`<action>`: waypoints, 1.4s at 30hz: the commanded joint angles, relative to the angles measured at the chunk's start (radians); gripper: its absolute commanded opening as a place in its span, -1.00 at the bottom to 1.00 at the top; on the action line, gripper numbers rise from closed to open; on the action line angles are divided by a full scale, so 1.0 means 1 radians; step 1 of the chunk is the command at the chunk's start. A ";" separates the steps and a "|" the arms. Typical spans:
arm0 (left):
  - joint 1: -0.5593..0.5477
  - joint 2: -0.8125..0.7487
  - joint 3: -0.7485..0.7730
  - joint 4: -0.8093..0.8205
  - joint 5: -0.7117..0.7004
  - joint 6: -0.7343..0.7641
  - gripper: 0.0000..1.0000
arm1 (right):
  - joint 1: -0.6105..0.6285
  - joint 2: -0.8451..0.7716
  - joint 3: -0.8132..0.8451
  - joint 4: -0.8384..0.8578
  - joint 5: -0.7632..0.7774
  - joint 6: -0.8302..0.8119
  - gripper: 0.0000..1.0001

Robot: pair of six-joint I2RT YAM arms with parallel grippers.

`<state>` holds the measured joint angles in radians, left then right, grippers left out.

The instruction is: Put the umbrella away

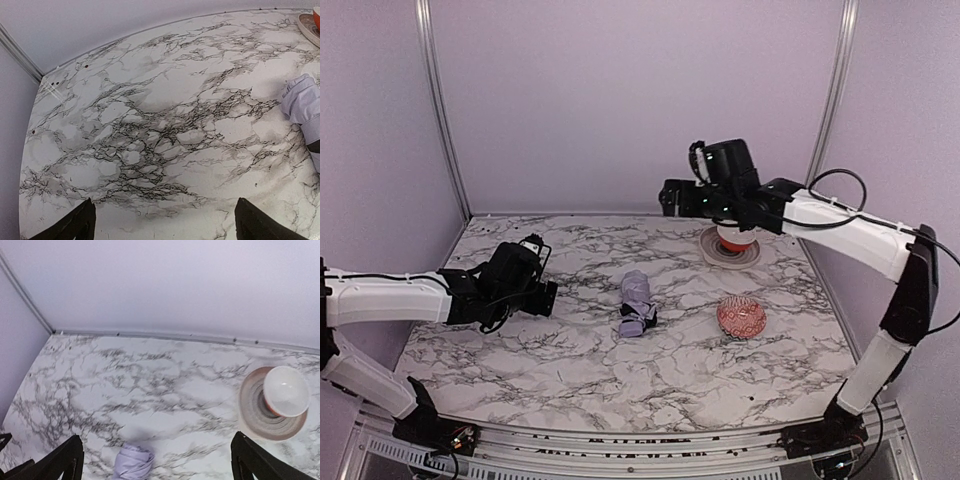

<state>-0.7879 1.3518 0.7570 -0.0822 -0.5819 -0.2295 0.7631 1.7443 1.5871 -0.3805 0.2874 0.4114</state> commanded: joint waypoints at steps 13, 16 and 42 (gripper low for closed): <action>0.249 -0.058 -0.073 0.299 -0.100 0.062 0.97 | -0.722 -0.535 -0.738 0.595 -0.015 -0.286 1.00; 0.307 -0.085 -0.139 0.376 -0.142 0.054 0.97 | -0.727 -0.569 -0.861 0.705 0.069 -0.288 1.00; 0.542 -0.045 -0.541 1.126 -0.119 0.177 0.98 | -0.729 -0.420 -1.269 1.189 0.326 -0.167 1.00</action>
